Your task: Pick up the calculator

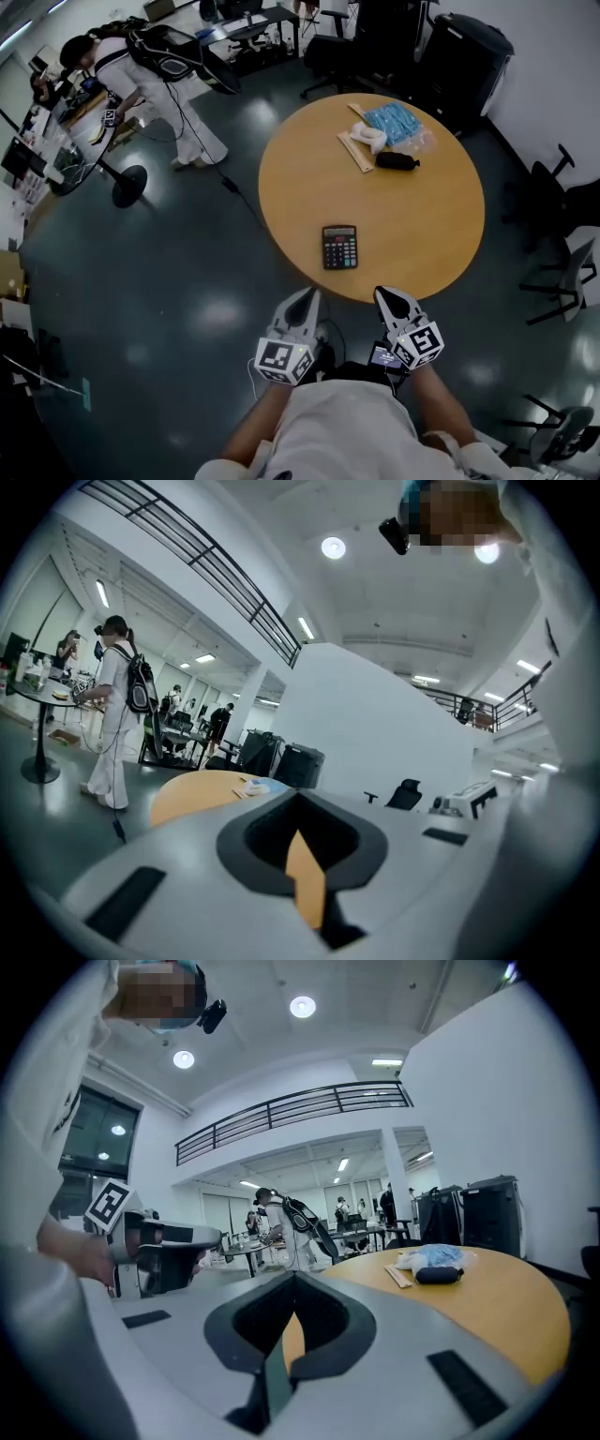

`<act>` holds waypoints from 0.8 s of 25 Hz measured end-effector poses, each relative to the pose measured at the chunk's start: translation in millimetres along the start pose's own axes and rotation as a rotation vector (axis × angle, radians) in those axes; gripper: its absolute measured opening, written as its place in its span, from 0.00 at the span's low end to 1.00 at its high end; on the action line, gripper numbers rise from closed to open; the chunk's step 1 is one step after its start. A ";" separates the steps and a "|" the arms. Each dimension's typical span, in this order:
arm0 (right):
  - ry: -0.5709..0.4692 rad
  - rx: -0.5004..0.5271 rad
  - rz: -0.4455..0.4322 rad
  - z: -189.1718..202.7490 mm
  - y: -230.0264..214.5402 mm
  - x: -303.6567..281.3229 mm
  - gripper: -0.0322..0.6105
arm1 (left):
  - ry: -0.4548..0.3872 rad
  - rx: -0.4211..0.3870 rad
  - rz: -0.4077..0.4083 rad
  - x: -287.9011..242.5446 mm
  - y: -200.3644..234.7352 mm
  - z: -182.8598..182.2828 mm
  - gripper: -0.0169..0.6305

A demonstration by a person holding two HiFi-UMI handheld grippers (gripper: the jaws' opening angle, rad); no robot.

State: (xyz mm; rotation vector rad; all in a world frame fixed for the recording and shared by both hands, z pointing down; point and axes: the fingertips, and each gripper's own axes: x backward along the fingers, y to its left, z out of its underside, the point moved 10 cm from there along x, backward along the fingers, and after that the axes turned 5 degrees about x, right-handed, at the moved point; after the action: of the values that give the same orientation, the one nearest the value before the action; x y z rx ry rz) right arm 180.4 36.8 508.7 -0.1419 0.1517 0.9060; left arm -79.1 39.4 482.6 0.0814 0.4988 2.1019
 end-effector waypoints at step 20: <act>0.370 0.003 -0.224 98.0 -149.6 -187.5 0.08 | 0.027 0.029 0.050 -94.5 48.0 -21.0 0.04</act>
State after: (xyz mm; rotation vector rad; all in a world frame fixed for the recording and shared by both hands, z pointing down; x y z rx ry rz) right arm 191.7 -180.6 649.2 -0.3173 0.4716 0.6492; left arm -69.9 -67.6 494.4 0.0835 0.5488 2.1471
